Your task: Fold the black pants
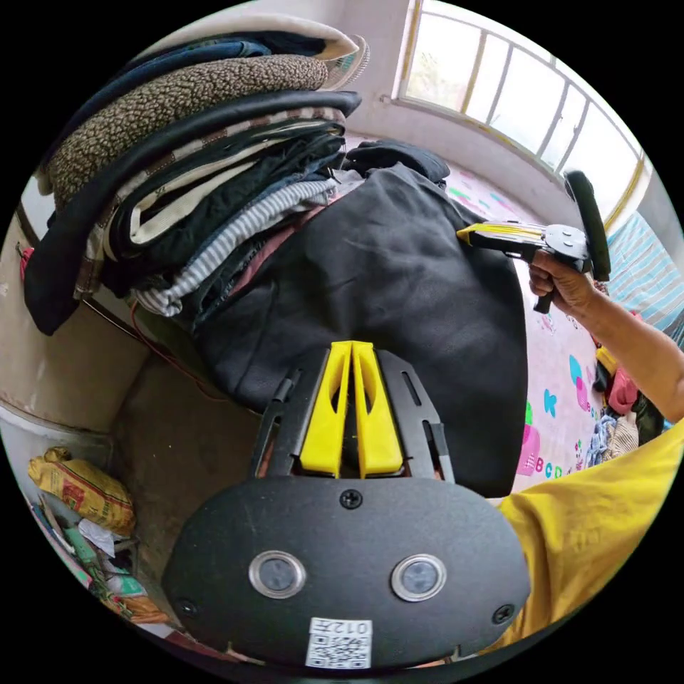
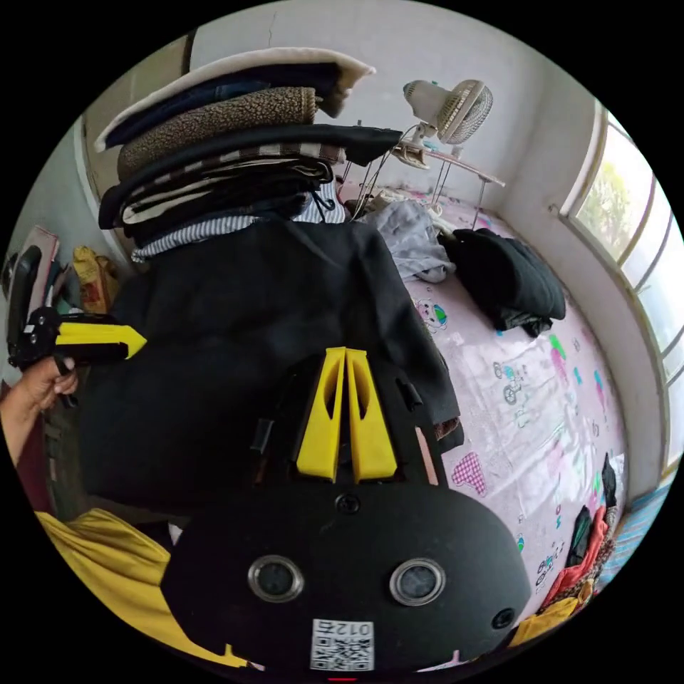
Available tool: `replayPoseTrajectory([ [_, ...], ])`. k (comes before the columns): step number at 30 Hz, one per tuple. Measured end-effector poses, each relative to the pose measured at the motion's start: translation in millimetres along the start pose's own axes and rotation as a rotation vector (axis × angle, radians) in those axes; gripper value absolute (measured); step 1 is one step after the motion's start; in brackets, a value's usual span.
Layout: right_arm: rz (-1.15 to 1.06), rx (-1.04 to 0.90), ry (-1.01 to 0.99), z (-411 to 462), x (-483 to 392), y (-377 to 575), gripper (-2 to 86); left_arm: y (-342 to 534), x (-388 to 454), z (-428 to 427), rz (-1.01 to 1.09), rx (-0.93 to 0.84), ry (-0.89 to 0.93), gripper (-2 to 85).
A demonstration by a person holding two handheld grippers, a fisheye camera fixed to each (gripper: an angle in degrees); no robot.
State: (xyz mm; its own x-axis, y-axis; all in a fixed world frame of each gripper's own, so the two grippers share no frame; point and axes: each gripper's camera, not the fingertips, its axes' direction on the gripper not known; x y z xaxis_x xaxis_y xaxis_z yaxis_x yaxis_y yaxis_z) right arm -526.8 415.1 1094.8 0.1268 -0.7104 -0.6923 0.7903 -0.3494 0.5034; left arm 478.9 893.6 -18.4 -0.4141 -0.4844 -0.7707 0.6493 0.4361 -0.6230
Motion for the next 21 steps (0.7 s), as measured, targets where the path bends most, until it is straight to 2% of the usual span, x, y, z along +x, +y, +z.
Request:
replayPoseTrajectory([
  [7,0.191,0.04,-0.048,-30,7,-7,0.0,-17,27,-24,-0.004,0.059,0.063,0.3],
  [9,0.175,0.102,-0.018,-56,2,-10,0.0,-21,30,-37,-0.036,0.06,0.08,0.3],
  [13,0.069,0.244,0.048,-113,-34,-15,0.2,-24,58,-81,-0.031,0.18,-0.066,0.2],
  [15,0.021,0.229,0.056,-114,-51,-16,0.3,-33,73,-78,0.002,0.141,-0.076,0.1],
  [17,0.035,0.121,0.069,-99,-60,-17,0.2,-44,84,-62,0.034,0.033,-0.055,0.0],
  [19,0.082,0.012,0.085,-83,-57,-16,0.1,-54,92,-60,0.014,0.047,-0.043,-0.1],
  [21,0.099,0.011,0.076,-85,-51,-14,0.0,-65,96,-65,-0.005,0.036,-0.007,-0.1],
])
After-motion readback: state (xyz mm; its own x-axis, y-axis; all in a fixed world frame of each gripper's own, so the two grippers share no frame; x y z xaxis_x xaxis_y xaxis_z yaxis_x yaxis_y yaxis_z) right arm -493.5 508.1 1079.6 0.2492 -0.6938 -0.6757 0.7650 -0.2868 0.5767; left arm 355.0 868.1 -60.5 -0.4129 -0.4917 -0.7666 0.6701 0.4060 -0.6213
